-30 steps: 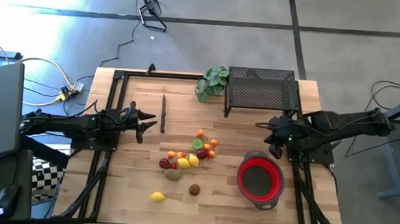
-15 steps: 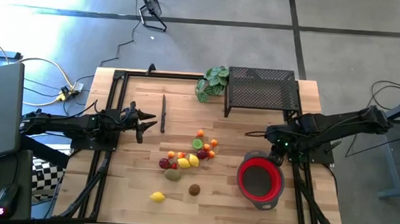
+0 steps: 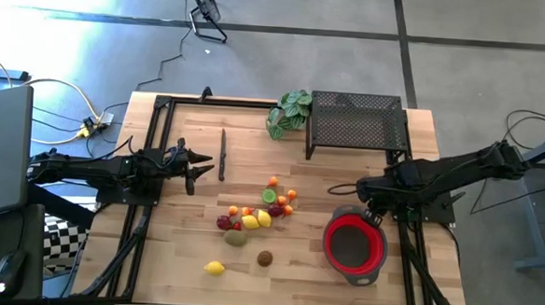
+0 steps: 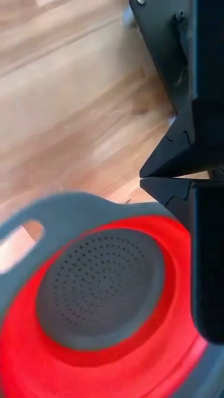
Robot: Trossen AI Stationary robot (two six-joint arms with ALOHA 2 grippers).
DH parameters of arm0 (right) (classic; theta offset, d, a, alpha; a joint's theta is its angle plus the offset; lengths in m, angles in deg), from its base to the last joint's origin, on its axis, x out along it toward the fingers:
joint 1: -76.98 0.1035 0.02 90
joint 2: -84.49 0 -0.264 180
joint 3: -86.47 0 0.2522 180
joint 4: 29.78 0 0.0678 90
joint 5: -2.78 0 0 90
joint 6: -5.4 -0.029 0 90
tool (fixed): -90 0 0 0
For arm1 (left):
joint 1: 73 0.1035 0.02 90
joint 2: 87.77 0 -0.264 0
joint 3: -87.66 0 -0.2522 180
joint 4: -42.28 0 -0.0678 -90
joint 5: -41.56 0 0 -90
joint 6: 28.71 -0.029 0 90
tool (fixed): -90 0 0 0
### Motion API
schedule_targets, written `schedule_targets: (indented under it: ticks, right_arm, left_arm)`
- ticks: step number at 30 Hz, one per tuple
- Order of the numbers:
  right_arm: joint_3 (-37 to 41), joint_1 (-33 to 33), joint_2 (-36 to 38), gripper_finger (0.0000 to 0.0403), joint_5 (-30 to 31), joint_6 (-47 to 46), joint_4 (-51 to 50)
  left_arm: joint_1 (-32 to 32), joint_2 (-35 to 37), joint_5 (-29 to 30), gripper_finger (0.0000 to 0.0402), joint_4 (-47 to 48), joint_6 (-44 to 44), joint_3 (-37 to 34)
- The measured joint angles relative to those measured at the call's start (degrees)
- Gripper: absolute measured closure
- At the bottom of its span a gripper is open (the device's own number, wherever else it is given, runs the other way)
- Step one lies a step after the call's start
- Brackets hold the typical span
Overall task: Pick & Place Fruit
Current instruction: Put the red strainer bowl on the shelf
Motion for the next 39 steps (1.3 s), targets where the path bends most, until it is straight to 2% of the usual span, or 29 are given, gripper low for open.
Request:
schedule_targets:
  ticks: [4, 14, 18, 22, 39]
  right_arm:
    - [0.0, 0.0, 0.0, 0.0355, -1.5, -0.2, 0.2]
    - [0.0, 0.0, 0.0, 0.0185, -5.3, -1.2, 0.2]
    - [0.0, 0.0, 0.0, 0.0148, -8.5, -2.2, 0.2]
    - [0.0, 0.3, 0.0, 0.0138, -8.7, -5.7, 0.2]
    - [0.0, 5.4, 0.0, 0.0151, 3.8, -9.6, 1.5]
  left_arm:
    - [0.0, 0.0, 0.0, 0.0274, 0.0, 0.0, 0.0]
    - [0.0, 0.0, 0.0, 0.0274, 0.0, 0.0, 0.0]
    - [0.0, 0.0, 0.0, 0.0274, 0.0, 0.0, 0.0]
    - [0.0, 0.0, 0.0, 0.0274, 0.0, 0.0, 0.0]
    - [0.0, 0.0, 0.0, 0.0274, 0.0, 0.0, 0.0]
